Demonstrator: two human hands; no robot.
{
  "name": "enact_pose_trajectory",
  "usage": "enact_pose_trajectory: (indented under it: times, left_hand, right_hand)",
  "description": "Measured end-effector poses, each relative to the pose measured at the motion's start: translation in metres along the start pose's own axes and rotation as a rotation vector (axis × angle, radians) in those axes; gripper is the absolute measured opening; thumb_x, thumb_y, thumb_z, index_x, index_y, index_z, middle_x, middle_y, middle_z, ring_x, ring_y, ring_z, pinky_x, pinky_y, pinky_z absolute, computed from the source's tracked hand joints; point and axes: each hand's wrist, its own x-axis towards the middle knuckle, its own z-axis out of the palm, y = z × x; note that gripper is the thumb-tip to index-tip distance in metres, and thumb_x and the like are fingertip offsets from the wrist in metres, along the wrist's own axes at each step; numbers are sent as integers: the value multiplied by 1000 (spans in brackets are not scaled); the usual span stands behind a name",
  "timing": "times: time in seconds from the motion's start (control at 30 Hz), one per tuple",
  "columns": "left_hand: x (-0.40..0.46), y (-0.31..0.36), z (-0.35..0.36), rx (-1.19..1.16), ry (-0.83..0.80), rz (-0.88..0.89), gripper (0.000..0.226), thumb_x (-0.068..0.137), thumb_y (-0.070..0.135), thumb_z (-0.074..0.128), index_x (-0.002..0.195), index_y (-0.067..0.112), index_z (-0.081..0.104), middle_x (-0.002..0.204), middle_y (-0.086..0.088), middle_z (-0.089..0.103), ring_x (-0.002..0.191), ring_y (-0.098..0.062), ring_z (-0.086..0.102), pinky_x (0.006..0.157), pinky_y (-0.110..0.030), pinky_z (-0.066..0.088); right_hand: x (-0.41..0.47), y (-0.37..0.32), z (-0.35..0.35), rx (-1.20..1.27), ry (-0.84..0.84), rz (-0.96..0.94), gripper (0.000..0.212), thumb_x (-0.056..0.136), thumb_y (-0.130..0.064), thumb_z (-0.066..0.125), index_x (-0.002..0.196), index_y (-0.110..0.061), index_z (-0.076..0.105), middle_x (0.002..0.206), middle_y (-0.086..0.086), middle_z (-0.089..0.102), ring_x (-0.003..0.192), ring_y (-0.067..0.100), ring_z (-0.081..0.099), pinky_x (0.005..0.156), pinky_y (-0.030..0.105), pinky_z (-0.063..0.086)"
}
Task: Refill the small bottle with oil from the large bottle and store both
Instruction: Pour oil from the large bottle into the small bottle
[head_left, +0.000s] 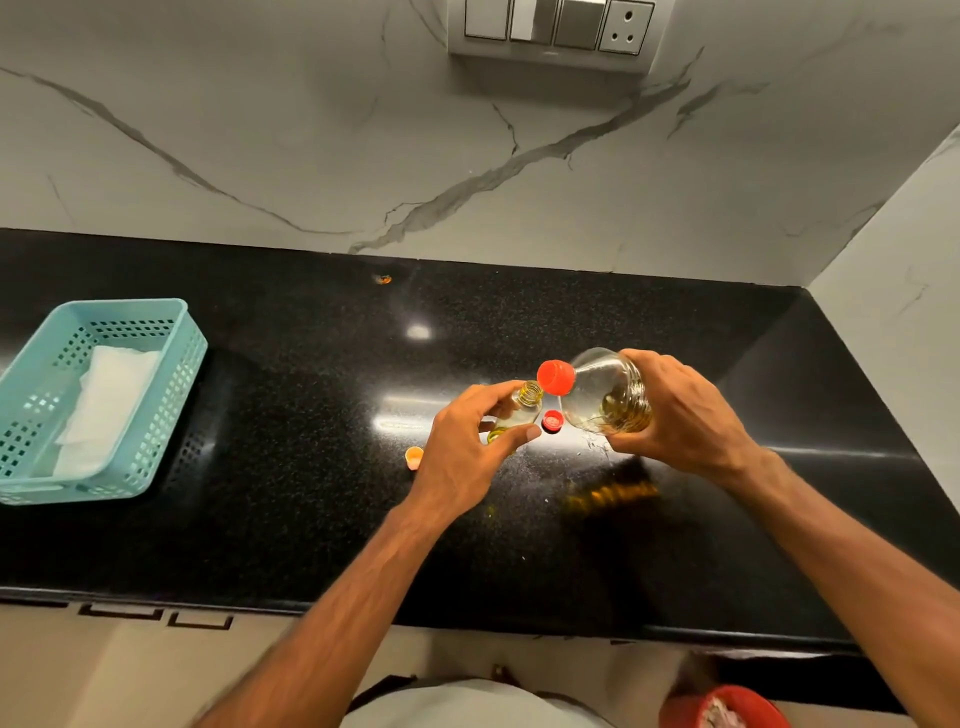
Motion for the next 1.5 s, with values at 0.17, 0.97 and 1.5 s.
enact_pose_trajectory:
  times: [0.17, 0.97, 1.5]
  left_hand:
    - [0, 1, 1, 2, -11, -6, 44, 80, 28, 75, 121, 30, 59, 106, 16, 62, 99, -3, 62, 87, -22, 54]
    - [4, 13, 2, -19, 8, 17, 43, 79, 32, 75, 119, 30, 60, 108, 10, 63, 99, -5, 62, 86, -21, 54]
    - [6, 15, 2, -8, 10, 32, 43, 79, 37, 73, 119, 31, 59, 111, 7, 64, 100, -6, 62, 85, -19, 53]
  right_hand:
    - [1, 2, -7, -36, -22, -13, 92, 60, -46, 86, 132, -7, 45, 115, 16, 64, 97, 30, 63, 81, 40, 51]
    - [15, 5, -44, -157, -60, -98, 92, 57, -36, 90, 131, -3, 47, 111, 20, 64, 94, 37, 63, 80, 47, 52]
    - [21, 2, -58, -232, -69, -120, 94, 56, -37, 91, 131, -1, 47, 111, 23, 63, 94, 41, 63, 81, 50, 51]
